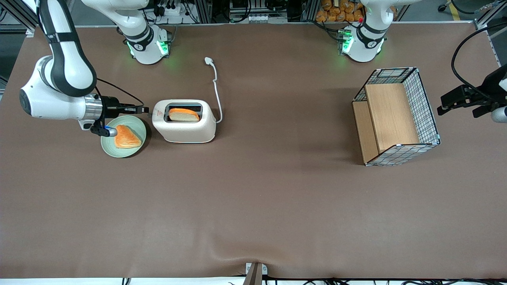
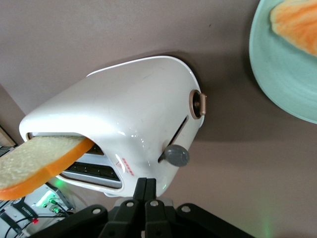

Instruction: Press toaster button with right arm

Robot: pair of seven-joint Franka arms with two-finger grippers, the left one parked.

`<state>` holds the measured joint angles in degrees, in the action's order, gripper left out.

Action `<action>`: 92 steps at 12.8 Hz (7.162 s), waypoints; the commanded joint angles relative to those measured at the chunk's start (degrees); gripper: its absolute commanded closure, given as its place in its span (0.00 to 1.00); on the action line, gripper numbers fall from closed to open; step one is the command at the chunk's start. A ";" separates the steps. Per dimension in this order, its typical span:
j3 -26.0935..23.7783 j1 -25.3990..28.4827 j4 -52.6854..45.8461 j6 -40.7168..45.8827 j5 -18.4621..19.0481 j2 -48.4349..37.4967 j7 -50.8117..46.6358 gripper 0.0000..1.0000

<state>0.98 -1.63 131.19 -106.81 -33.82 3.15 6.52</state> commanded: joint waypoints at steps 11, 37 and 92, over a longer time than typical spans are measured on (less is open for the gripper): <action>-0.10 -3.38 0.56 -2.26 -2.65 4.84 8.42 1.00; 0.07 -1.71 -1.54 -7.38 -6.17 14.43 15.63 1.00; 4.64 2.16 -47.43 28.06 32.24 -3.07 -5.12 0.00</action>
<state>5.91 1.09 85.78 -80.04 -1.19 -0.87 2.49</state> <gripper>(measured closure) 0.000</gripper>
